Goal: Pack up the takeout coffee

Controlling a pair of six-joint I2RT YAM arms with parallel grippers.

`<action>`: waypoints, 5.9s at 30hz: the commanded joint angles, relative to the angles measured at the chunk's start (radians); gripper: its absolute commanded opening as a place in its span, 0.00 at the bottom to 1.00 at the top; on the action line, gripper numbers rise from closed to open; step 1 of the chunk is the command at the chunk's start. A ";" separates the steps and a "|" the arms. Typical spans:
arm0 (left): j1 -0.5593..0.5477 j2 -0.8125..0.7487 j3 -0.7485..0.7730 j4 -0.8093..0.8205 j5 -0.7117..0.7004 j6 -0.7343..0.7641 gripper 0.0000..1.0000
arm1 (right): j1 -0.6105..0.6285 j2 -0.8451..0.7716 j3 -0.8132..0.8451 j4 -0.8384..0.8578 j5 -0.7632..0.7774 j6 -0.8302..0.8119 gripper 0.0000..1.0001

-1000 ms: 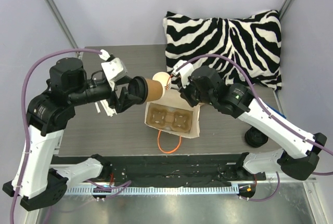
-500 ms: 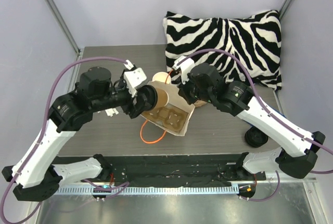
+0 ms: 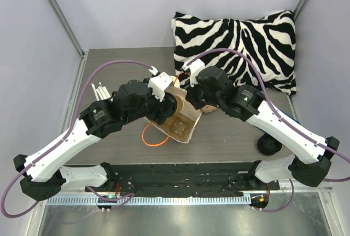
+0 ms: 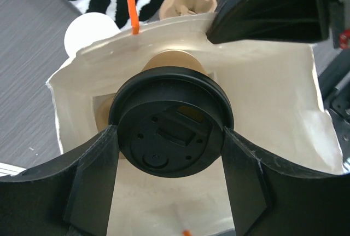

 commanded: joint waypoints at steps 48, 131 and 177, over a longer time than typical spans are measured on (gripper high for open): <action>-0.430 -0.041 -0.267 -0.101 -0.127 0.642 0.02 | 0.145 0.020 0.137 -0.201 -0.539 -0.389 0.01; -0.407 -0.230 -0.571 0.123 -0.481 0.679 0.00 | 0.421 0.118 0.261 -0.296 -0.074 -0.497 0.01; -0.281 -0.198 -0.433 -0.078 -0.159 0.697 0.00 | 0.421 0.028 0.148 -0.247 -0.032 -0.609 0.01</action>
